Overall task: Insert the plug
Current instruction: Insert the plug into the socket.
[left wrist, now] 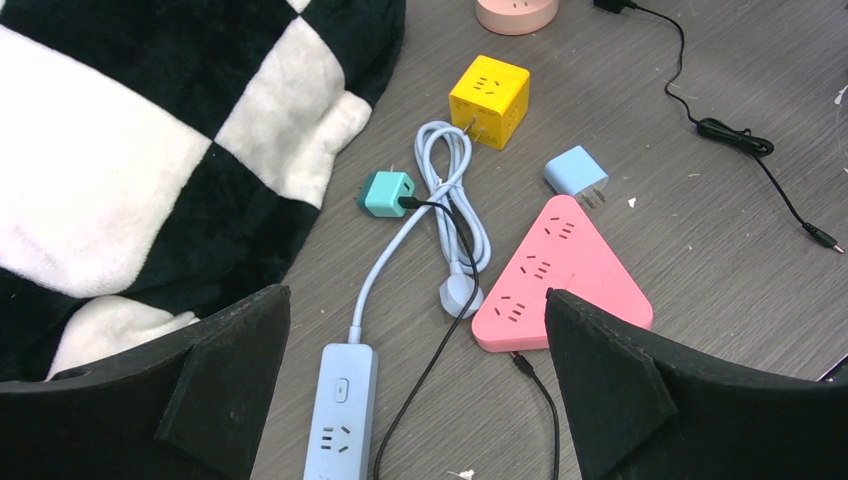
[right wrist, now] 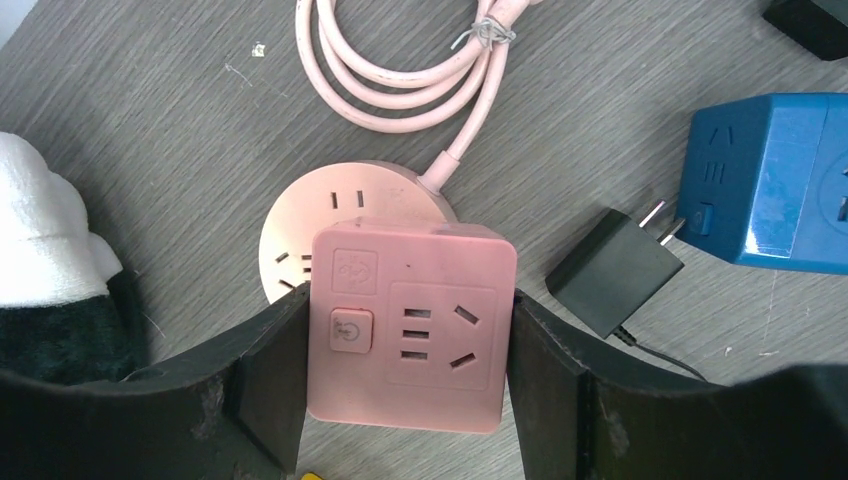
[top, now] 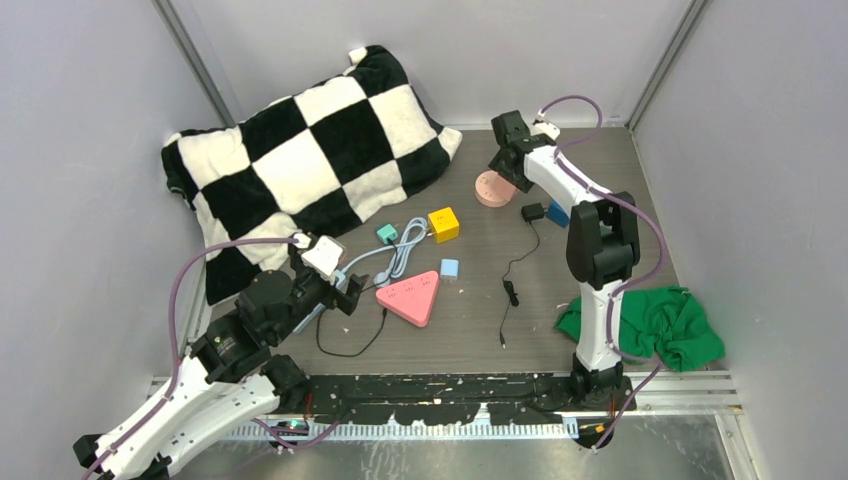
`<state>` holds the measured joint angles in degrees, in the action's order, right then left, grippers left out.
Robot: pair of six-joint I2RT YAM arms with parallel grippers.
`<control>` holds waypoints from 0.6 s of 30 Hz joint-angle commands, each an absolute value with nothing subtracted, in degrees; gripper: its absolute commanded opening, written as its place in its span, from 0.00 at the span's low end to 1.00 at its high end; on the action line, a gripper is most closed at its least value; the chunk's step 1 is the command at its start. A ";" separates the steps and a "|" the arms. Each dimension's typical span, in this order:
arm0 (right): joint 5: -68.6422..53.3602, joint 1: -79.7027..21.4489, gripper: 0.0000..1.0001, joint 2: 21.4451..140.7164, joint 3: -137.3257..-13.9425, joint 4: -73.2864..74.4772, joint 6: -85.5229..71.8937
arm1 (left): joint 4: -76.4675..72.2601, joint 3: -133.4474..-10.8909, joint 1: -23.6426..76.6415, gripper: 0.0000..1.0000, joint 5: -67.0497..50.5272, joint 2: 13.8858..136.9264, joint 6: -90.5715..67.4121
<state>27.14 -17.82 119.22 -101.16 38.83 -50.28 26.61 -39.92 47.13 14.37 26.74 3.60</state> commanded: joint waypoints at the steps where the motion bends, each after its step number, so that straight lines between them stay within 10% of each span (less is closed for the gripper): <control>1: 27.76 -17.54 0.42 119.17 -104.93 37.81 -50.27 | 24.71 -39.82 47.02 0.99 13.45 26.46 4.48; 18: 30.14 -17.42 0.42 120.39 -105.25 39.24 -48.87 | 24.70 -39.74 47.02 0.99 13.36 26.29 4.57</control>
<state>27.16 -17.76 120.31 -102.72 39.16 -49.65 26.61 -39.92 47.13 13.91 26.72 3.70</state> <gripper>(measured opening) 0.672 0.991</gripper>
